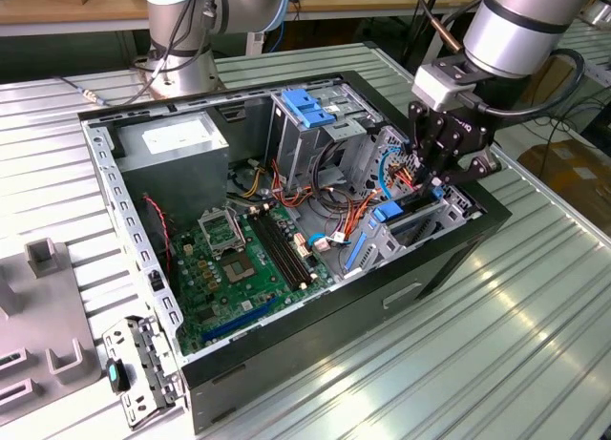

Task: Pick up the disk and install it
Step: 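Insert the first disk wire, then insert the second disk wire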

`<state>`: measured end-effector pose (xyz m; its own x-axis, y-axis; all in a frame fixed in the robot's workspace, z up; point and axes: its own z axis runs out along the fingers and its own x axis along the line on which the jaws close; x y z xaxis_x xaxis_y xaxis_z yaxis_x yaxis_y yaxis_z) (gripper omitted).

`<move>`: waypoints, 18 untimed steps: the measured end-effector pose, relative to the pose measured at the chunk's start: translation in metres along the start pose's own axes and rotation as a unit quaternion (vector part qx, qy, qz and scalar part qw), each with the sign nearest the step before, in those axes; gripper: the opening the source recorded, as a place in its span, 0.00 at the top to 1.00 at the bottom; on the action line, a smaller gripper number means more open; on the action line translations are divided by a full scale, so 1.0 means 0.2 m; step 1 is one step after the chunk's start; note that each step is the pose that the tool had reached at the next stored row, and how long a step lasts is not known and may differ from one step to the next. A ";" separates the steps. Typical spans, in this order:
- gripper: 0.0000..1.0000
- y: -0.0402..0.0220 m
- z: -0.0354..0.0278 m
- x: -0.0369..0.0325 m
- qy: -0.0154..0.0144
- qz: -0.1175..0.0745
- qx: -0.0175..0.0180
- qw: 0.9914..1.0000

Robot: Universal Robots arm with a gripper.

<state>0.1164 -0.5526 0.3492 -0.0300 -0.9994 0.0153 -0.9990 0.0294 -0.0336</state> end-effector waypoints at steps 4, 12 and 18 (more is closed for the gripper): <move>0.89 0.000 -0.001 0.000 0.000 0.000 0.000 1.000; 0.89 0.000 -0.001 0.000 0.000 0.000 0.000 1.000; 0.89 0.000 -0.001 0.000 0.000 0.000 0.000 1.000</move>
<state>0.1164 -0.5526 0.3495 -0.0299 -0.9994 0.0155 -0.9990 0.0294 -0.0336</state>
